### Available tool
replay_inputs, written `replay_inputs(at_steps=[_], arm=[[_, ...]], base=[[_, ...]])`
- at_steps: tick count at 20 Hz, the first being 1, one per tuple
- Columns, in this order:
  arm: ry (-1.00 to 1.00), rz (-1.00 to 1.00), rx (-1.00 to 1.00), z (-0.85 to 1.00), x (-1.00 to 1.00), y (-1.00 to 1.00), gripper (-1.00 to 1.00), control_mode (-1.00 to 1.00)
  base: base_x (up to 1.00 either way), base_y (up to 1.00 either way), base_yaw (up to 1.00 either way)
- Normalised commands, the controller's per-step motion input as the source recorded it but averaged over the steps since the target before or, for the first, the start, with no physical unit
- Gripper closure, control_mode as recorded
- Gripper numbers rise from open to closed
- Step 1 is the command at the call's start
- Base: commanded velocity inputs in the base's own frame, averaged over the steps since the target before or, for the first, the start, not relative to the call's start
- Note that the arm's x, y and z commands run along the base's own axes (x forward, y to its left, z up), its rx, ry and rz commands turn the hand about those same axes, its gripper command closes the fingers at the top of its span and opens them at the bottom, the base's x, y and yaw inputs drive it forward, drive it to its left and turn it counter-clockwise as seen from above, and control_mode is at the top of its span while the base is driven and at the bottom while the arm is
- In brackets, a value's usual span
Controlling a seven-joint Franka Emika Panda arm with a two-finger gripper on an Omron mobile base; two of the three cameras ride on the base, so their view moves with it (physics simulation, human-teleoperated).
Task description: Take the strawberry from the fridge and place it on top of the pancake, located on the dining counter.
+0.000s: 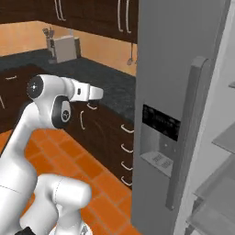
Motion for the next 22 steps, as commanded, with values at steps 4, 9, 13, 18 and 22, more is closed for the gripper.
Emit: replay_inputs(at_steps=[4, 9, 13, 18, 22], arm=[[0.00, 0.00, 0.00, 0.00, 0.00, 0.00, 1.00, 1.00], [0.00, 0.00, 0.00, 0.00, 0.00, 0.00, 1.00, 1.00], [0.00, 0.00, 0.00, 0.00, 0.00, 0.00, 1.00, 1.00], [0.00, 0.00, 0.00, 0.00, 0.00, 0.00, 1.00, 1.00], [0.00, 0.00, 0.00, 0.00, 0.00, 0.00, 1.00, 1.00]], base=[[-0.33, 0.45, 0.86], [-0.07, 0.05, 0.93], [0.00, 0.00, 0.94], [0.00, 0.00, 0.92], [-0.06, 0.00, 0.90]])
